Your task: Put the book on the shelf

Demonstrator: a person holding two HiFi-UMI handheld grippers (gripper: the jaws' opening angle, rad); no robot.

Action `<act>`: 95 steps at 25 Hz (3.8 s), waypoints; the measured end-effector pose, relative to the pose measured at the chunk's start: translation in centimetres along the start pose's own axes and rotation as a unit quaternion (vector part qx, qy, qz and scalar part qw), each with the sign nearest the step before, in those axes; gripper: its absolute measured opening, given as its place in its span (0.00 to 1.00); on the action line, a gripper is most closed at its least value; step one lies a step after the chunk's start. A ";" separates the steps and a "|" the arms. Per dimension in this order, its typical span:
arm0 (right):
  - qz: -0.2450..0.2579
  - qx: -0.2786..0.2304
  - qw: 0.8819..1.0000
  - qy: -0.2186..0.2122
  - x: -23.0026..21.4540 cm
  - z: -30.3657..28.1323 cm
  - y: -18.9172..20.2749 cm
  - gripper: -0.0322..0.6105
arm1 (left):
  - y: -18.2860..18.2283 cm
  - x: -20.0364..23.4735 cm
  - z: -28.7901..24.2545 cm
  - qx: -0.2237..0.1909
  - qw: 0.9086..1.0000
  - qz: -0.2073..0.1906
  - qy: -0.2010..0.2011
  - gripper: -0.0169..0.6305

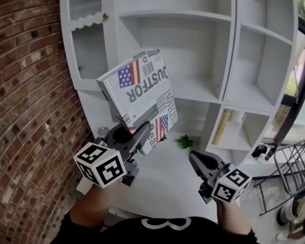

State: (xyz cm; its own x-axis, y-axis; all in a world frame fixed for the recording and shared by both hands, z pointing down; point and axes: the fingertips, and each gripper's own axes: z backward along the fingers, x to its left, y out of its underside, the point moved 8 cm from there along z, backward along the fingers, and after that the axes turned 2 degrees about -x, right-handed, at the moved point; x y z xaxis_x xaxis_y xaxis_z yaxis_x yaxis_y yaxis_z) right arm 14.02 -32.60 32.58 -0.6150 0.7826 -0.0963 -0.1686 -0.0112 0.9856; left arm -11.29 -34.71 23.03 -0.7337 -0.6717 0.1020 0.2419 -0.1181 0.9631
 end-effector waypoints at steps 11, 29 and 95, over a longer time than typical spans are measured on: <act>0.006 -0.001 1.000 0.003 -2.7 0.9 -0.4 0.07 | -2.3 1.6 -4.7 0.012 0.998 -0.052 -0.017 0.26; -0.004 0.005 1.000 0.013 -5.5 1.6 -0.9 0.07 | -5.0 6.4 -12.8 0.063 0.996 -0.041 -0.040 0.26; -0.039 -0.002 0.999 0.033 -2.1 0.4 2.0 0.07 | 7.8 0.7 -4.8 0.098 0.987 0.062 0.110 0.11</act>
State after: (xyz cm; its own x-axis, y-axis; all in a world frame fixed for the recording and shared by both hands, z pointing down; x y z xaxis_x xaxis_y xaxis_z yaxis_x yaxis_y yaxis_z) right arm 15.32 -34.05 34.82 -0.6501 0.7379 -0.1812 -0.2199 0.0456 0.9745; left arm -6.84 -39.59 29.46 -0.5447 -0.8175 0.1870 0.1790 0.1045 0.9783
